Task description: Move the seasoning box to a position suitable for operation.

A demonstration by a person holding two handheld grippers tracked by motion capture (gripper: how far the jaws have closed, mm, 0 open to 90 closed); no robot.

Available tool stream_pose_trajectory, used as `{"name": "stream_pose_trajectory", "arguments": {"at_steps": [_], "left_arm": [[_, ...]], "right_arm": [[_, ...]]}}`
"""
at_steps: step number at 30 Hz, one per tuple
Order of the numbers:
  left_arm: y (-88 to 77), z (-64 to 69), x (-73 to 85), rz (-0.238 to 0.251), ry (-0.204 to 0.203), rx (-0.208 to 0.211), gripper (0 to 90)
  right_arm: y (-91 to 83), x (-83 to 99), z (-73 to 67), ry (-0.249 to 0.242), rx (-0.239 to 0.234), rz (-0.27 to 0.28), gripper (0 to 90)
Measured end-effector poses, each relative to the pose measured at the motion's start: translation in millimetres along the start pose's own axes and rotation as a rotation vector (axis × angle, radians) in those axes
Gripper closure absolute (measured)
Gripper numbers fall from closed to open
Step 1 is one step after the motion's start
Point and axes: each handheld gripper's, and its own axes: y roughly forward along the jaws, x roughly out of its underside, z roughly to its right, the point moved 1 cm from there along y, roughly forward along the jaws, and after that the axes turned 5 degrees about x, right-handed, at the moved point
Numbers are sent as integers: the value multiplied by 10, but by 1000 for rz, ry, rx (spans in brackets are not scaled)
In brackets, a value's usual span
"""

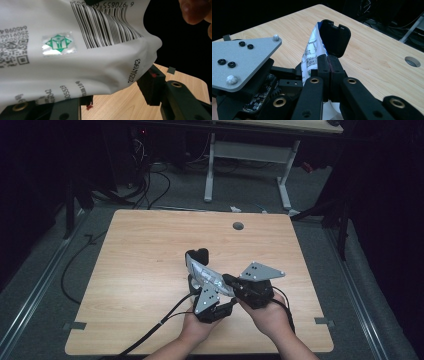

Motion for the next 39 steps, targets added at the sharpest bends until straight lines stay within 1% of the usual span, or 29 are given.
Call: {"name": "stream_pose_trajectory", "arguments": {"at_steps": [12, 23, 28, 32, 34, 39], "left_arm": [[-6, -6, 21, -1, 2, -3, 520], [-25, -22, 131, -38, 16, -1, 528], [-33, -9, 139, -47, 24, 2, 527], [-35, 0, 159, -56, 37, 2, 527], [-38, 1, 169, -57, 35, 2, 526], [-47, -4, 202, -67, 39, 2, 523]], "right_arm": [[19, -5, -3, -12, -2, -2, 899], [25, 106, 11, 14, -17, -13, 898], [13, 120, 17, 11, -22, -17, 898], [10, 130, 34, 19, -27, -33, 892], [10, 134, 34, 28, -30, -37, 885], [18, 145, 46, 29, -40, -42, 860]]}}
